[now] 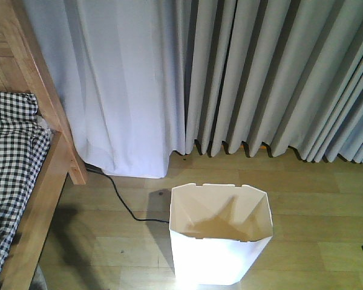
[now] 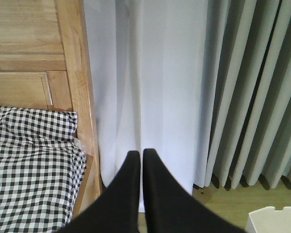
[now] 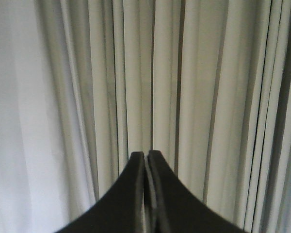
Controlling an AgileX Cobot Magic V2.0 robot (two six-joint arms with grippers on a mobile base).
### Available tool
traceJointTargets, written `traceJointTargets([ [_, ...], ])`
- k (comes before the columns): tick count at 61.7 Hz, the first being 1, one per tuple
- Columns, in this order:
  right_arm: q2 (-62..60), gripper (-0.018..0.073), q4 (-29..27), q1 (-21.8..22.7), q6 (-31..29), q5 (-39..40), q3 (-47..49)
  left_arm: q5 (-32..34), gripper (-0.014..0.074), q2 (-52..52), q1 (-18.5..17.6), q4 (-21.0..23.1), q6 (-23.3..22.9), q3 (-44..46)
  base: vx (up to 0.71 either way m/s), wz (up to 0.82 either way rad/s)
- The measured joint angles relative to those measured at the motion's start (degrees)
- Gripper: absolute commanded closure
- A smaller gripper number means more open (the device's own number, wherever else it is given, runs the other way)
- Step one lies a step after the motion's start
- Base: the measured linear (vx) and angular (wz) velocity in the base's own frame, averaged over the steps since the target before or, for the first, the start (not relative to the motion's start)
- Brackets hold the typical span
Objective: Move trash bin to bedside with robot
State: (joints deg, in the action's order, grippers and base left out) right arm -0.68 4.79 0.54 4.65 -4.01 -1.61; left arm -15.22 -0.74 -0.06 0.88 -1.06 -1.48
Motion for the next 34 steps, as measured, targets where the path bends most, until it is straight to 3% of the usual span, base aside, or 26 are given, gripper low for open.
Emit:
traceJointTargets([
  [34, 0.0, 0.0569, 0.0, 0.0, 0.18, 0.0, 0.0, 0.0, 0.0603, 0.0, 0.0, 0.0, 0.0, 0.0, 0.0, 0.0],
])
